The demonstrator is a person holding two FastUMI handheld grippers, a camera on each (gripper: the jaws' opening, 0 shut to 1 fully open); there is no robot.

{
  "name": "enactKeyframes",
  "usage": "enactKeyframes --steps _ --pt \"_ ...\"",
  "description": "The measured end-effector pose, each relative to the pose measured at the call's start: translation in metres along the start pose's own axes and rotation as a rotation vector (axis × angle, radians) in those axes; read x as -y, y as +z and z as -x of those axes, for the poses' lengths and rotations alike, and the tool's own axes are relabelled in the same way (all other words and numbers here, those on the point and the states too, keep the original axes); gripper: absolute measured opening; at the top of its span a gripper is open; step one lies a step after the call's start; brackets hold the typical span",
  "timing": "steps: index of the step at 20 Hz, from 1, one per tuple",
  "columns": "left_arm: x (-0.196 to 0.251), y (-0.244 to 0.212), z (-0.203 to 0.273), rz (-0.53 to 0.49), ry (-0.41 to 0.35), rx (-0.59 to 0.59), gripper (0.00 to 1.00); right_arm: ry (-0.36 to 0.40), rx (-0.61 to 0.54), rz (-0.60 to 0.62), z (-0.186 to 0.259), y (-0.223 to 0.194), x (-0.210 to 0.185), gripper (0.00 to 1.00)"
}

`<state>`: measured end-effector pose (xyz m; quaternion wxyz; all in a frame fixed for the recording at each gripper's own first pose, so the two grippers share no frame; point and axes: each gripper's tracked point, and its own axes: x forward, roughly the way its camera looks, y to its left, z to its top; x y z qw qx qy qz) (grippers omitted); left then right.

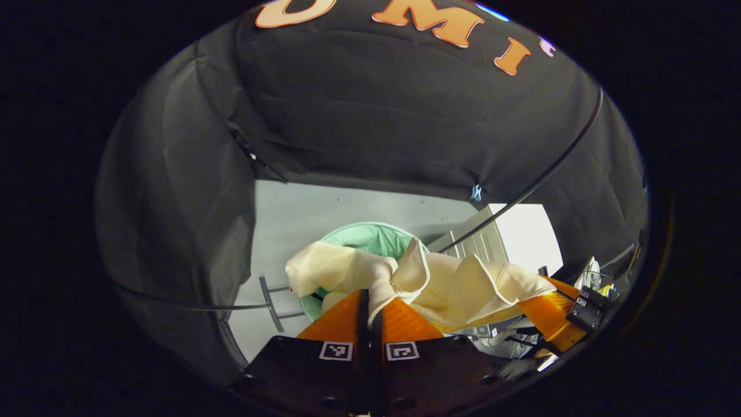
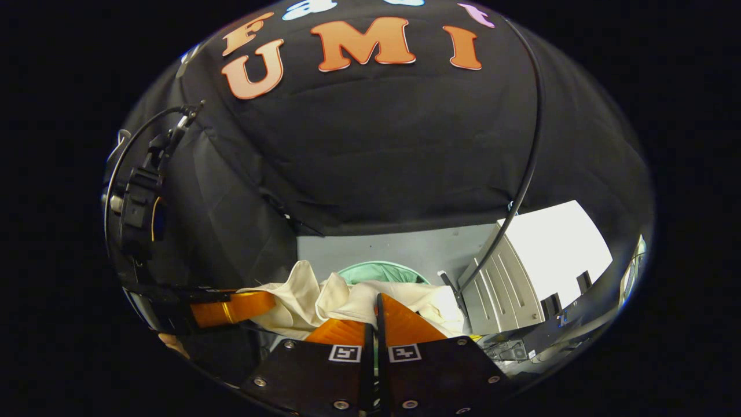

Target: Grasp the clothes on the hanger with both hands and then place them into the laundry hamper below.

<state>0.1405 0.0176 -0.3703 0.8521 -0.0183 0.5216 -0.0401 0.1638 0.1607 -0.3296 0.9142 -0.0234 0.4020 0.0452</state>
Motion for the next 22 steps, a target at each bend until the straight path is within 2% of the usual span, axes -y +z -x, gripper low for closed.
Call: enactKeyframes --steps 6,9,12,15,17,18,19,20,21,22 --pt "-0.017 -0.029 -0.059 0.048 0.034 -0.099 0.07 -0.041 -0.069 0.075 -0.078 -0.033 0.01 0.04" --pt "-0.026 -0.052 -0.088 0.069 0.057 -0.181 0.07 -0.053 -0.139 0.048 -0.12 -0.065 0.015 0.05" --pt "-0.037 -0.078 -0.104 0.061 0.083 -0.269 0.07 -0.068 -0.201 0.078 -0.14 -0.085 0.025 0.05" --pt "-0.041 -0.095 -0.107 0.047 0.08 -0.293 0.09 -0.076 -0.198 0.108 -0.141 -0.092 0.032 0.06" --pt "-0.044 -0.094 -0.105 0.04 0.093 -0.287 0.16 -0.089 -0.204 0.072 -0.138 -0.096 0.038 0.06" --pt "-0.045 -0.091 -0.103 0.038 0.098 -0.284 0.24 -0.092 -0.202 0.052 -0.137 -0.097 0.042 0.18" --pt "-0.048 -0.09 -0.101 0.033 0.108 -0.278 0.25 -0.097 -0.199 0.039 -0.135 -0.097 0.044 0.24" --pt "-0.049 -0.087 -0.1 0.03 0.105 -0.27 0.17 -0.1 -0.195 0.034 -0.133 -0.096 0.048 0.27" --pt "-0.047 -0.088 -0.101 0.029 0.102 -0.267 0.36 -0.101 -0.19 0.035 -0.131 -0.095 0.05 0.35" --pt "-0.047 -0.09 -0.098 0.026 0.111 -0.268 0.57 -0.1 -0.185 0.04 -0.129 -0.095 0.05 0.35"
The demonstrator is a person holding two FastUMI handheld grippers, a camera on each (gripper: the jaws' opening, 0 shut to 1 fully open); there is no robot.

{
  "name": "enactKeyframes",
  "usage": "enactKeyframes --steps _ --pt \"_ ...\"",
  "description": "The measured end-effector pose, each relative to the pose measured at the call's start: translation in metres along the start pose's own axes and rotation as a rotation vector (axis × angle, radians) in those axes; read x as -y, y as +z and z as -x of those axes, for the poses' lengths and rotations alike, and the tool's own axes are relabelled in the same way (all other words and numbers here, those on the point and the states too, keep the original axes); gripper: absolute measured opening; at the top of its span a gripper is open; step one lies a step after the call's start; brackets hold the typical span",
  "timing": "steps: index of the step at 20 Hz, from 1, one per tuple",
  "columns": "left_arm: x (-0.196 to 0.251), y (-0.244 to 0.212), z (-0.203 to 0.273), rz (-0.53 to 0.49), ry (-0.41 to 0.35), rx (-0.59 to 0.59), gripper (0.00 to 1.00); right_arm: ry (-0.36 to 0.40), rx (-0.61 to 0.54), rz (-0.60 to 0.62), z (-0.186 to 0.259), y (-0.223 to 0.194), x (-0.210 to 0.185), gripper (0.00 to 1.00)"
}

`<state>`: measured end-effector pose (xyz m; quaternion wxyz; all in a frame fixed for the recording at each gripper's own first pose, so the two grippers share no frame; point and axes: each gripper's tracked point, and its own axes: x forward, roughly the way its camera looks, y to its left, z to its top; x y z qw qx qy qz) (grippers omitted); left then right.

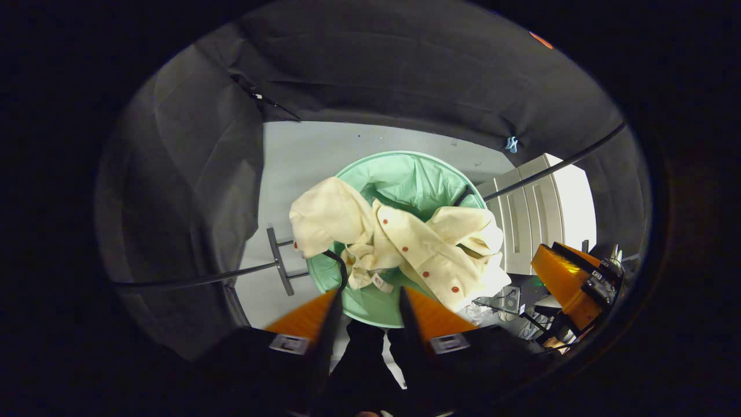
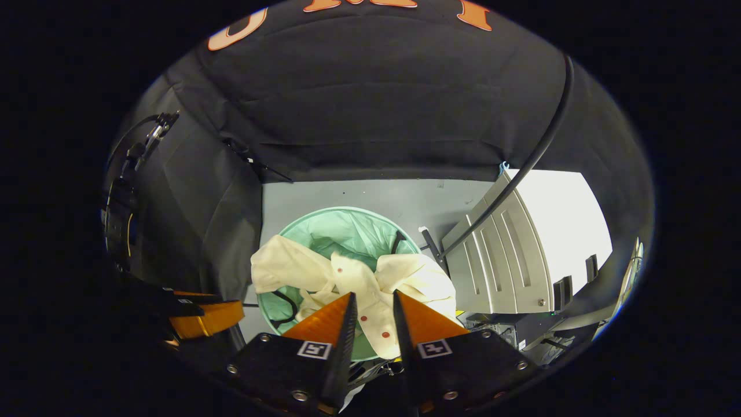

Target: Grasp the clothes on the hanger with both hands and then place them into the laundry hamper below.

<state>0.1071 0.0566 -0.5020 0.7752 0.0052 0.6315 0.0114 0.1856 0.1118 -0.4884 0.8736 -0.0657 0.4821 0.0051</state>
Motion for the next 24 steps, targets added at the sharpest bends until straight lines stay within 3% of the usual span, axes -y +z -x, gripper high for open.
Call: enactKeyframes --steps 2,6,8,14,16,21,23,24 --pt "0.003 -0.004 0.002 0.002 -0.015 0.002 0.99 0.003 0.011 0.003 0.005 -0.001 -0.001 0.54" --pt "0.006 -0.01 0.006 -0.003 -0.034 0.015 0.98 -0.01 0.062 0.011 0.017 0.006 0.003 0.87" --pt "0.002 -0.014 0.013 -0.034 -0.021 0.033 0.97 -0.014 0.075 0.025 0.024 0.007 0.005 0.94" --pt "-0.008 -0.009 0.039 -0.069 0.019 0.11 1.0 -0.012 0.136 0.045 0.053 0.019 0.009 0.94" --pt "-0.012 -0.005 0.05 -0.075 0.023 0.137 0.97 -0.009 0.171 0.043 0.068 0.028 0.012 0.94" --pt "-0.024 0.009 0.085 -0.133 0.07 0.239 1.0 -0.004 0.243 -0.016 0.108 0.042 0.026 0.94" --pt "-0.023 0.013 0.103 -0.135 0.06 0.277 0.92 -0.008 0.268 -0.057 0.126 0.049 0.035 0.94" --pt "-0.023 0.017 0.113 -0.134 0.055 0.298 1.0 -0.014 0.281 -0.077 0.135 0.052 0.043 0.94"
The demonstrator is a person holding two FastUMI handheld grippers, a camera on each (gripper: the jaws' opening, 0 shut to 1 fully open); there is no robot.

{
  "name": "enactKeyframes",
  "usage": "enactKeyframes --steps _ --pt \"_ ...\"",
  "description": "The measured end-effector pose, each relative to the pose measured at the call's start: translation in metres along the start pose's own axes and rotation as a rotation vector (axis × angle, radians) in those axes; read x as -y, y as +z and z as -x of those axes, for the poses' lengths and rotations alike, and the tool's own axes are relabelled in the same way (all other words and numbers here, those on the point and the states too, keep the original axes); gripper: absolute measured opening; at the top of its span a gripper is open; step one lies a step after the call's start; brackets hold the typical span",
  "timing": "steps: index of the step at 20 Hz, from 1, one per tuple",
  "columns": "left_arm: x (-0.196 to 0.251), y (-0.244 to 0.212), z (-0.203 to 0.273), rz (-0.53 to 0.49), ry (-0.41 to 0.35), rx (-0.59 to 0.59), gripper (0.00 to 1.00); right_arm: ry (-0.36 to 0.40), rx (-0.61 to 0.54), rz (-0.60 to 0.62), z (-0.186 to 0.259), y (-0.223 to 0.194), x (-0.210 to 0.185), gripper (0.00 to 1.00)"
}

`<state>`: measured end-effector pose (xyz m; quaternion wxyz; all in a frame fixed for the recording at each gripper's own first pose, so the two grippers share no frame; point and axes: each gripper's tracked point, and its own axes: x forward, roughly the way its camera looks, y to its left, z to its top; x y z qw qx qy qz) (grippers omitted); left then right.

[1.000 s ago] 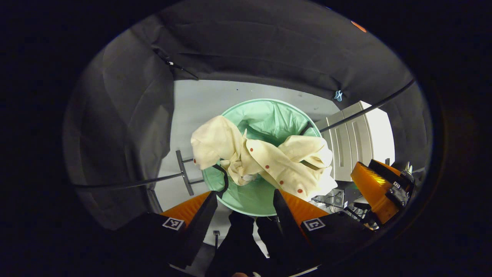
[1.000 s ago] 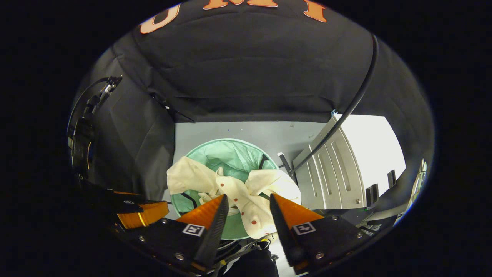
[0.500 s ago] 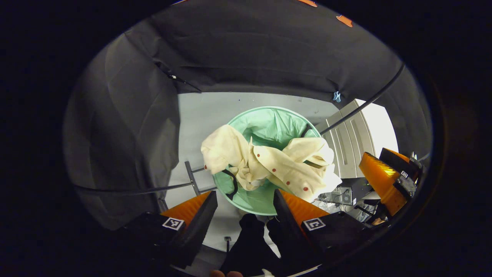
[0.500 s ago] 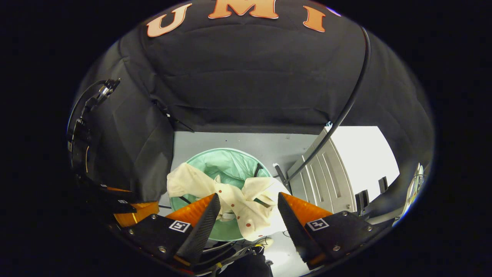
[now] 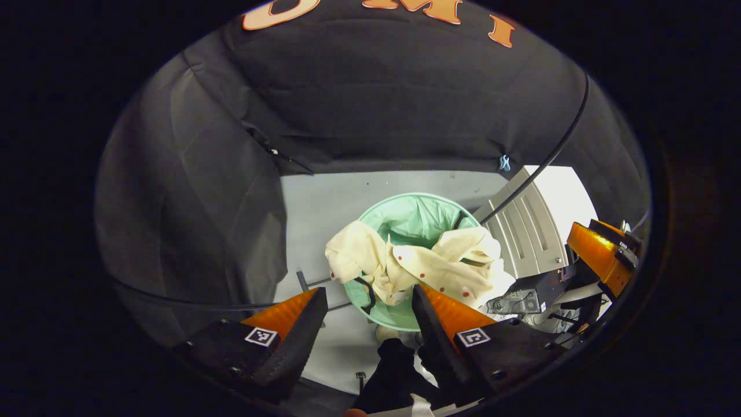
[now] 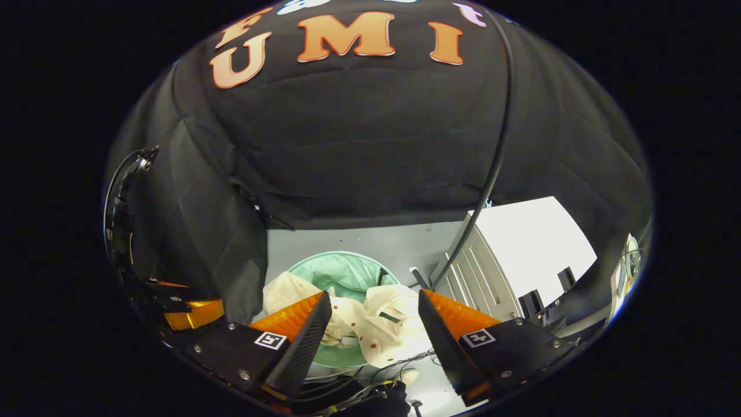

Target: Grasp the clothes on the hanger with both hands and then place them into the laundry hamper below.

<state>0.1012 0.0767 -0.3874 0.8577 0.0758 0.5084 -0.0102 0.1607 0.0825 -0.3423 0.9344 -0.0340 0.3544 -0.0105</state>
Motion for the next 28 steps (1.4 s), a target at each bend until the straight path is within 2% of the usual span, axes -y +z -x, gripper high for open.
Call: enactKeyframes --steps 2,4,5,6,7,8,9,14,17,18,19,20,21,22,23,24,25,26,27,28 --pt "-0.004 0.014 0.016 0.011 0.005 0.049 0.96 -0.03 0.046 -0.032 0.02 0.023 0.017 0.94" --pt "-0.011 0.031 0.029 0.034 0.019 0.097 0.96 -0.05 0.112 -0.059 0.042 0.054 0.03 0.94" --pt "-0.013 0.042 0.038 0.045 0.02 0.122 1.0 -0.057 0.15 -0.066 0.052 0.071 0.037 0.94" --pt "-0.015 0.055 0.047 0.051 0.022 0.154 0.92 -0.064 0.182 -0.065 0.063 0.086 0.044 0.94" --pt "-0.02 0.069 0.057 0.052 0.026 0.194 0.96 -0.072 0.215 -0.061 0.074 0.102 0.05 0.94" --pt "-0.023 0.085 0.068 0.05 0.029 0.238 0.96 -0.082 0.253 -0.05 0.086 0.12 0.058 0.99" --pt "-0.027 0.1 0.08 0.051 0.03 0.281 0.96 -0.09 0.28 -0.043 0.098 0.135 0.064 0.94" --pt "-0.041 0.152 0.146 0.077 0.03 0.444 0.96 -0.094 0.416 -0.028 0.155 0.199 0.073 0.94" --pt "-0.051 0.187 0.185 0.09 0.034 0.551 0.96 -0.1 0.472 -0.012 0.186 0.226 0.077 0.94" --pt "-0.056 0.197 0.2 0.089 0.037 0.589 1.0 -0.101 0.499 -0.008 0.196 0.238 0.08 0.94" --pt "-0.06 0.205 0.214 0.094 0.037 0.625 0.96 -0.099 0.523 -0.007 0.202 0.245 0.078 0.94" --pt "-0.065 0.215 0.23 0.098 0.043 0.657 1.0 -0.094 0.544 -0.01 0.212 0.251 0.078 0.94" --pt "-0.069 0.22 0.242 0.102 0.051 0.689 0.96 -0.09 0.561 -0.019 0.221 0.257 0.079 0.99" --pt "-0.073 0.227 0.256 0.103 0.058 0.726 0.96 -0.088 0.576 -0.027 0.229 0.264 0.083 0.94" --pt "-0.07 0.234 0.266 0.104 0.067 0.762 1.0 -0.089 0.589 -0.03 0.236 0.268 0.086 0.94" --pt "-0.073 0.241 0.279 0.103 0.079 0.801 0.96 -0.096 0.603 -0.03 0.243 0.272 0.089 0.94" --pt "-0.075 0.246 0.287 0.101 0.091 0.837 0.96 -0.103 0.617 -0.029 0.25 0.276 0.093 0.94" --pt "-0.077 0.248 0.292 0.105 0.096 0.855 1.0 -0.109 0.631 -0.027 0.256 0.28 0.096 0.94" --pt "-0.077 0.25 0.299 0.108 0.093 0.865 1.0 -0.12 0.646 -0.027 0.262 0.284 0.099 0.89" --pt "-0.076 0.251 0.304 0.114 0.091 0.877 0.96 -0.125 0.666 -0.026 0.267 0.286 0.1 0.94"
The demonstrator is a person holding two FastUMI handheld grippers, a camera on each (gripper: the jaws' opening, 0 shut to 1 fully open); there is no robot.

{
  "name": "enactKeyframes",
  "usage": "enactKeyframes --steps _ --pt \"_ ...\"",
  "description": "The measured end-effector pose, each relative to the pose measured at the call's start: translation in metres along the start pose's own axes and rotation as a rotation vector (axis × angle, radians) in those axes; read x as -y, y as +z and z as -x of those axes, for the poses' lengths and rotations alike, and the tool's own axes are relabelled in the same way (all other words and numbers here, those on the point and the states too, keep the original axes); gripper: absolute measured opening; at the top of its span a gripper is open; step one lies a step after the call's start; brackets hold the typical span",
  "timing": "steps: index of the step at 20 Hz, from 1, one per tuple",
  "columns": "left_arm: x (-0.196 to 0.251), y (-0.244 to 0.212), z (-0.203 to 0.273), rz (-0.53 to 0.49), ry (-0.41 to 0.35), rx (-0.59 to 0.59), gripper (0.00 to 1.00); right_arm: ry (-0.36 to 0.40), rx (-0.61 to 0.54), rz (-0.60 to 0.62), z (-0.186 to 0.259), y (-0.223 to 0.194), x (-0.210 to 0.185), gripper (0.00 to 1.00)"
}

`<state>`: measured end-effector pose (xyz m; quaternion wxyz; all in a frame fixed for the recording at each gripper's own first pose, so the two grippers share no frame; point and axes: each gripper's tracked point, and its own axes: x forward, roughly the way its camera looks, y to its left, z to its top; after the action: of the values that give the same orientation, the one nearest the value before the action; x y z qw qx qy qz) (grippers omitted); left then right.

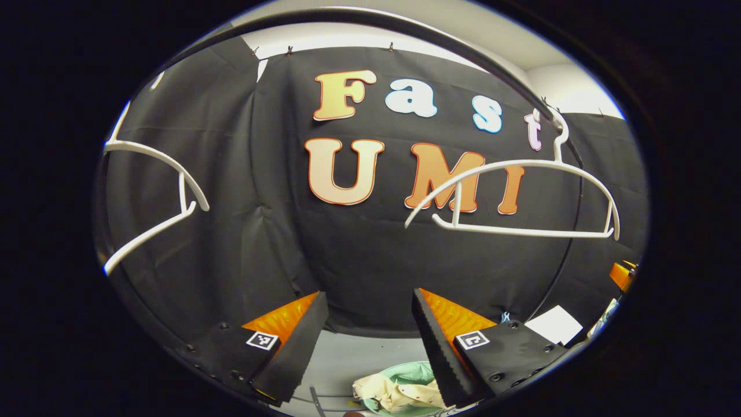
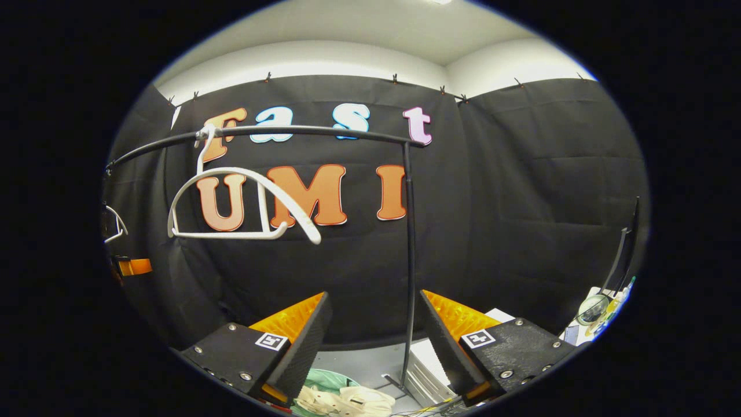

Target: Grasp the clothes on the hanger with both hands and then place them into the laundry hamper below.

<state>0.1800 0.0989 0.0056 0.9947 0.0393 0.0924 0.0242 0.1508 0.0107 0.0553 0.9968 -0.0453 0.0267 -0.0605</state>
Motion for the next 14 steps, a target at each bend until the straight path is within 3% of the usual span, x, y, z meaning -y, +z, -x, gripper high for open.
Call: enactKeyframes --steps 2,3,6,13,14 --pt "-0.002 0.008 0.002 0.012 0.004 0.027 0.96 -0.006 0.027 -0.006 0.006 0.009 0.004 0.99" --pt "-0.005 0.014 0.004 0.014 0.008 0.041 1.0 -0.007 0.037 -0.01 0.008 0.012 0.005 0.94" --pt "-0.004 0.022 0.006 0.018 0.008 0.072 0.96 -0.007 0.04 -0.015 0.008 0.014 0.01 0.94" --pt "0.002 0.025 0.008 0.03 0.0 0.07 1.0 -0.007 0.043 -0.017 0.012 0.014 0.013 0.94" --pt "0.001 0.027 0.008 0.028 0.004 0.076 0.96 -0.006 0.043 -0.016 0.012 0.015 0.013 0.94"
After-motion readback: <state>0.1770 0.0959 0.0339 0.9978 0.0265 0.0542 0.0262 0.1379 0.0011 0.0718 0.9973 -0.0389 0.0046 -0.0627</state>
